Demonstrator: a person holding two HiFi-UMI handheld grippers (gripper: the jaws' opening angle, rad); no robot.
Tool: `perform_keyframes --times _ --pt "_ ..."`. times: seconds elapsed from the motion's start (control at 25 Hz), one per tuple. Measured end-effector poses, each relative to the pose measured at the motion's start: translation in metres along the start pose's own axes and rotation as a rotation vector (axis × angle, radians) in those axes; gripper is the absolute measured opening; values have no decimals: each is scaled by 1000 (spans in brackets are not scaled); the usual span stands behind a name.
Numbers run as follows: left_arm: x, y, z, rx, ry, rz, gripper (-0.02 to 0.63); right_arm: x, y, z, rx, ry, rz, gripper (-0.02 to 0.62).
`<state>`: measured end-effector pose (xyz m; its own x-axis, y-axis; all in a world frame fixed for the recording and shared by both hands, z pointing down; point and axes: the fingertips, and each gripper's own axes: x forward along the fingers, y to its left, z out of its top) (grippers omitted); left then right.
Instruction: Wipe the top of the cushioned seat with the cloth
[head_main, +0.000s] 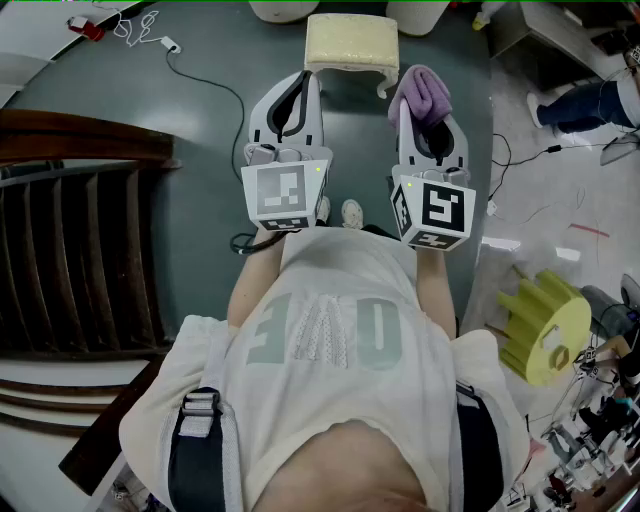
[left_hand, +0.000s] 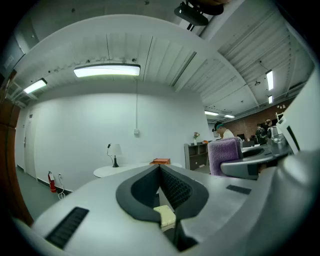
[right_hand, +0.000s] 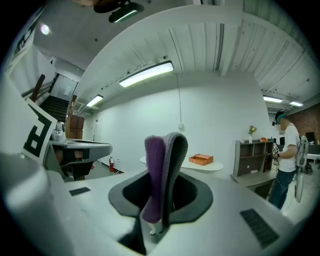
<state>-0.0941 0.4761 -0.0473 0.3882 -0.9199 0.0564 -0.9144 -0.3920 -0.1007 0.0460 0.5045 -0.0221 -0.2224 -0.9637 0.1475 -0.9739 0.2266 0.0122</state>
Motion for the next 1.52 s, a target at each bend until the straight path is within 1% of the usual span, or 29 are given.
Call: perform_keyframes --times 0.24,0.4,0.56,0.72,0.8,0.92,1.0,1.08,1.2,1.28,1.44,1.52 --pt "7 -9 -30 -64 158 -28 6 0 0 -16 14 65 0 95" --pt "5 -15 -43 -67 197 -34 6 -1 2 -30 24 110 14 94" --pt "5 -21 -51 -72 226 -32 6 0 -1 -39 56 131 31 92" --pt "22 -53 -66 -88 262 -22 6 1 -36 -57 97 154 51 94" --pt "27 -58 -71 -104 270 -15 6 6 -42 -67 98 178 66 94" --pt "31 -53 -77 -125 282 -1 6 14 -38 -81 60 224 78 94" --pt "42 -47 -81 -131 293 4 6 25 -39 -86 6 249 70 94" --pt "57 -42 -84 -130 299 4 6 37 -41 -90 -21 270 75 94" --pt "79 -34 -91 -129 306 -4 6 54 -44 -95 -14 290 85 94" --pt "98 -25 -95 -120 307 -9 6 69 -50 -96 -21 296 75 94" --pt "145 13 -104 -95 283 18 6 111 -66 -100 -12 302 44 94" --pt "177 30 -108 -110 295 27 6 138 -78 -102 13 314 20 94"
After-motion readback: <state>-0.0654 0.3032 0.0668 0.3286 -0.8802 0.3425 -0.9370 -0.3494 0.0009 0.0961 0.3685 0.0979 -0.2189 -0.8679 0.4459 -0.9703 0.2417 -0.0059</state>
